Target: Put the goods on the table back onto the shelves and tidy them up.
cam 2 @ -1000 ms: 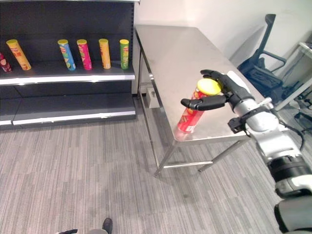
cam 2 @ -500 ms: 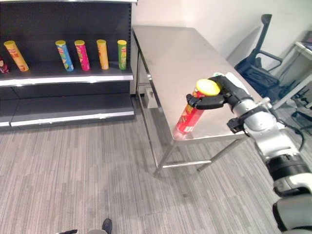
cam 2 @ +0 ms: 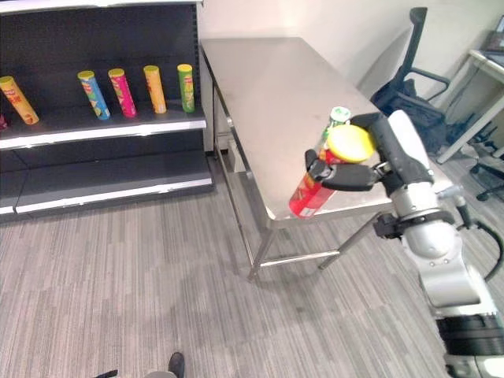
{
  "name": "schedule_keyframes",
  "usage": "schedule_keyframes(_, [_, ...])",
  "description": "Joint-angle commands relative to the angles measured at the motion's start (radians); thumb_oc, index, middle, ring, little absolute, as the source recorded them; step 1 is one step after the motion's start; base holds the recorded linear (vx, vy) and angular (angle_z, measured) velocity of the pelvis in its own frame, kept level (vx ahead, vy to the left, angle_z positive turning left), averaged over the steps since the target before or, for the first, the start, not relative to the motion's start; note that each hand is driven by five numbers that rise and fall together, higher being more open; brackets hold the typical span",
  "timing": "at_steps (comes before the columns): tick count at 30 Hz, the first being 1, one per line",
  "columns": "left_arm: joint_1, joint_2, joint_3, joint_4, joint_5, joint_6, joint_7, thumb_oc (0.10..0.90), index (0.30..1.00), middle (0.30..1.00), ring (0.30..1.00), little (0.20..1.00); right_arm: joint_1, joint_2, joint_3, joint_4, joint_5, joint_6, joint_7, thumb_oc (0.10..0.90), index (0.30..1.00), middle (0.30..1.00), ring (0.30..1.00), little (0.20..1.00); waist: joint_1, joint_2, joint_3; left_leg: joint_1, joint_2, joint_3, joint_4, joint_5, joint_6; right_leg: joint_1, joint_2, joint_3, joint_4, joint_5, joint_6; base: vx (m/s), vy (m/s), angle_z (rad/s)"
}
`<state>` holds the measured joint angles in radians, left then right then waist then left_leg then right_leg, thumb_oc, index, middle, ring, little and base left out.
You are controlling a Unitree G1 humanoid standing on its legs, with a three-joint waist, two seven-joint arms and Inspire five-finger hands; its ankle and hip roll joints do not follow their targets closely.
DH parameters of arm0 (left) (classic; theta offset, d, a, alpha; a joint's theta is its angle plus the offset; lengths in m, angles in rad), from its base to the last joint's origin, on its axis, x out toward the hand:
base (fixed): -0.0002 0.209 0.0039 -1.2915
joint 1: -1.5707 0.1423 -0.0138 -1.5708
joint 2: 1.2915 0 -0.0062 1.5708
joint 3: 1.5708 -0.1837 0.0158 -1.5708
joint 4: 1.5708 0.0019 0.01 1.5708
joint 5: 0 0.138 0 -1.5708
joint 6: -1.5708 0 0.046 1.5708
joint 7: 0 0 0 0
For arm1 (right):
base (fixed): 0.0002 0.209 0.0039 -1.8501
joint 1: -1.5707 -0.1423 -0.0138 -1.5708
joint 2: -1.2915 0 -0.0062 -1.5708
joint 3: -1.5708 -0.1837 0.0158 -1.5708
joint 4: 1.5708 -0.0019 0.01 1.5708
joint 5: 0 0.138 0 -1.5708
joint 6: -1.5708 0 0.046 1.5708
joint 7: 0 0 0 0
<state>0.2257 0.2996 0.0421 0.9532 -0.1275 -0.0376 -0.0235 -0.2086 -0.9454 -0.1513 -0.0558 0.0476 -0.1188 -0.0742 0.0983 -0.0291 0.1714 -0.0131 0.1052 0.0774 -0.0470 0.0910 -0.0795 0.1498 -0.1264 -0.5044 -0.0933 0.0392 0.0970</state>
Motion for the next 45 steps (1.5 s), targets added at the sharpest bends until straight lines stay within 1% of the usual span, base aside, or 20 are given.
schedule_keyframes(1, [-0.019,0.049,-0.031,-0.006,-0.064,-0.021,0.04,0.8,0.9,0.9,0.9,0.9,-0.149,-0.025,-0.069,-0.089,0.021,-0.103,-0.107,0.4,0.3,0.3,0.3,0.3,0.047,-0.026,-0.029,0.0,0.128,-0.043,0.104,-0.084,-0.098,-0.017,-0.028,0.044,0.014,-0.043,0.041,-0.15,0.105,0.26])
schedule_keyframes(3, [-0.064,0.062,-0.058,-0.002,-0.05,-0.023,0.05,0.8,0.9,0.9,0.9,0.9,-0.147,-0.041,-0.089,-0.097,0.02,-0.094,-0.118,0.4,0.3,0.3,0.3,0.3,0.029,-0.032,-0.009,-0.046,0.217,-0.013,0.005,0.032,-0.121,-0.029,-0.058,0.003,0.025,-0.031,0.065,-0.11,0.397,0.23])
schedule_keyframes(5, [-0.092,0.075,-0.089,-0.012,-0.024,-0.026,0.051,0.8,0.9,0.9,0.9,0.9,-0.138,-0.06,-0.092,-0.1,0.011,-0.087,-0.126,0.4,0.3,0.3,0.3,0.3,0.006,-0.024,-0.011,-0.071,0.278,0.042,-0.036,0.048,-0.134,-0.019,-0.1,-0.007,0.032,-0.041,0.095,0.03,0.619,0.69])
schedule_keyframes(6, [-0.081,0.074,-0.102,-0.027,-0.006,-0.026,0.049,0.8,0.9,0.9,0.9,0.9,-0.119,-0.06,-0.105,-0.102,0.004,-0.081,-0.125,0.4,0.3,0.3,0.3,0.3,0.008,-0.01,-0.022,-0.075,0.272,0.061,-0.04,0.057,-0.134,-0.022,-0.126,-0.024,0.045,-0.022,0.104,0.08,0.828,0.63])
schedule_keyframes(7, [-0.093,0.076,-0.122,-0.031,0.013,-0.021,0.035,0.8,0.9,0.9,0.9,0.9,-0.085,-0.052,-0.122,-0.11,-0.025,-0.061,-0.117,0.4,0.3,0.3,0.3,0.3,0.004,-0.006,-0.039,-0.072,0.226,0.067,-0.033,0.038,-0.13,-0.02,-0.198,-0.031,0.066,0.011,0.127,0.16,0.868,0.42])
schedule_keyframes(9, [-0.11,0.118,-0.143,-0.028,0.064,-0.022,0.036,0.8,0.9,0.9,0.9,0.9,-0.111,-0.025,-0.08,-0.106,-0.052,-0.045,-0.126,0.4,0.3,0.3,0.3,0.3,0.013,-0.042,-0.033,-0.044,0.101,0.109,-0.025,-0.025,-0.052,-0.076,-0.366,-0.026,0.201,0.176,0.156,0.21,0.851,0.6])
schedule_keyframes(10, [-0.107,0.128,-0.136,-0.03,0.067,-0.02,0.04,0.8,0.9,0.9,0.9,0.9,-0.13,-0.02,-0.061,-0.106,-0.053,-0.04,-0.126,0.4,0.3,0.3,0.3,0.3,0.012,-0.042,-0.029,-0.021,0.084,0.112,-0.032,-0.05,-0.039,-0.09,-0.383,-0.005,0.247,0.178,0.158,0.11,0.554,0.47])
schedule_keyframes(12, [-0.109,0.147,-0.126,-0.024,0.079,-0.015,0.044,0.8,0.9,0.9,0.9,0.9,-0.139,-0.015,-0.045,-0.107,-0.051,-0.037,-0.12,0.4,0.3,0.3,0.3,0.3,0.0,-0.048,-0.011,-0.02,0.048,0.125,-0.039,-0.043,-0.007,-0.139,-0.36,0.038,0.316,0.16,0.129,0.01,0.371,-0.09])
schedule_keyframes(14, [-0.103,0.15,-0.111,-0.014,0.068,-0.012,0.044,0.8,0.9,0.9,0.9,0.9,-0.137,-0.018,-0.043,-0.114,-0.046,-0.041,-0.111,0.4,0.3,0.3,0.3,0.3,-0.005,-0.045,-0.002,-0.006,0.02,0.129,-0.04,-0.049,0.011,-0.173,-0.29,0.074,0.335,0.112,0.111,0.06,0.309,0.18])
schedule_keyframes(17, [-0.092,0.136,-0.09,0.008,0.058,-0.007,0.041,0.8,0.9,0.9,0.9,0.9,-0.153,-0.01,-0.033,-0.112,-0.032,-0.047,-0.111,0.4,0.3,0.3,0.3,0.3,-0.009,-0.036,0.005,0.015,-0.012,0.126,-0.04,-0.061,0.019,-0.209,-0.14,0.052,0.259,0.01,0.068,0.11,0.158,0.21])
schedule_keyframes(19, [-0.094,0.124,-0.078,0.011,0.042,-0.006,0.038,0.8,0.9,0.9,0.9,0.9,-0.137,-0.013,-0.037,-0.109,-0.031,-0.051,-0.109,0.4,0.3,0.3,0.3,0.3,-0.021,-0.04,0.019,0.032,-0.034,0.108,-0.04,-0.069,0.021,-0.246,-0.057,0.116,0.207,0.001,0.061,0.11,0.076,0.23])
schedule_keyframes(22, [-0.106,0.1,-0.079,-0.001,0.03,-0.01,0.031,0.8,0.9,0.9,0.9,0.9,-0.108,-0.012,-0.049,-0.11,-0.035,-0.049,-0.108,0.4,0.3,0.3,0.3,0.3,-0.033,-0.05,0.034,0.045,-0.07,0.068,-0.04,-0.081,0.029,-0.281,0.009,0.185,0.138,0.026,0.053,0.11,0.037,0.4])
schedule_keyframes(25, [-0.101,0.075,-0.092,-0.015,0.042,-0.012,0.032,0.8,0.9,0.9,0.9,0.9,-0.101,0.001,-0.053,-0.121,-0.029,-0.047,-0.102,0.4,0.3,0.3,0.3,0.3,-0.033,-0.065,0.013,0.05,-0.096,0.036,-0.04,-0.09,0.035,-0.226,0.026,0.209,0.056,0.04,0.045,0.15,-0.062,0.97])
schedule_keyframes(28, [-0.065,0.054,-0.094,-0.051,0.034,-0.011,0.021,0.8,0.9,0.9,0.9,0.9,-0.1,0.019,-0.031,-0.121,-0.018,-0.052,-0.09,0.4,0.3,0.3,0.3,0.3,-0.028,-0.053,-0.013,0.068,-0.086,0.031,-0.027,-0.107,0.03,-0.185,0.045,0.205,0.017,0.037,0.039,0.18,-0.102,0.42])
schedule_keyframes(33, [-0.068,0.043,-0.095,-0.103,-0.014,-0.01,0.018,0.8,0.9,0.9,0.9,0.9,-0.111,0.021,-0.004,-0.13,0.0,-0.055,-0.073,0.4,0.3,0.3,0.3,0.3,-0.016,-0.057,0.026,-0.066,-0.065,0.031,0.297,-0.193,-0.025,-0.128,0.022,0.163,0.011,0.001,0.009,0.03,-0.081,0.06])
schedule_keyframes(36, [-0.054,0.037,-0.098,-0.112,-0.01,-0.007,0.017,0.8,0.9,0.9,0.9,0.9,-0.126,0.033,0.026,-0.127,0.002,-0.049,-0.062,0.4,0.3,0.3,0.3,0.3,0.0,-0.046,0.02,-0.096,-0.011,0.045,0.22,-0.139,-0.022,-0.109,0.019,0.143,0.006,-0.013,0.017,0.09,0.091,0.08])
schedule_keyframes(39, [-0.058,0.042,-0.112,-0.094,-0.001,-0.008,0.025,0.8,0.9,0.9,0.9,0.9,-0.151,0.028,0.06,-0.103,0.01,-0.053,-0.072,0.4,0.3,0.3,0.3,0.3,0.024,-0.035,0.017,-0.151,0.072,0.009,0.01,0.016,-0.046,-0.093,0.023,0.145,0.006,-0.055,0.021,0.22,0.201,-0.28])
schedule_keyframes(40, [-0.064,0.046,-0.124,-0.086,0.013,-0.008,0.028,0.8,0.9,0.9,0.9,0.9,-0.149,0.018,0.06,-0.1,0.006,-0.053,-0.083,0.4,0.3,0.3,0.3,0.3,0.027,-0.016,0.015,-0.206,0.119,0.052,-0.04,0.05,-0.074,-0.058,0.014,0.134,0.006,-0.091,0.03,0.31,0.276,-0.27])
schedule_keyframes(43, [-0.052,0.045,-0.125,-0.07,0.044,-0.006,0.029,0.8,0.9,0.9,0.9,0.9,-0.152,0.038,0.067,-0.115,-0.003,-0.045,-0.073,0.4,0.3,0.3,0.3,0.3,0.032,0.017,-0.019,-0.176,0.116,0.056,-0.04,0.072,-0.081,-0.028,0.008,0.147,0.006,-0.091,0.042,0.26,0.241,-0.09])
schedule_keyframes(45, [-0.051,0.049,-0.124,-0.068,0.054,-0.009,0.027,0.8,0.9,0.9,0.9,0.9,-0.151,0.044,0.071,-0.124,-0.011,-0.044,-0.072,0.4,0.3,0.3,0.3,0.3,0.034,0.019,-0.027,-0.163,0.105,0.064,-0.04,0.073,-0.079,-0.016,-0.009,0.152,0.006,-0.09,0.05,0.25,0.235,-0.03])
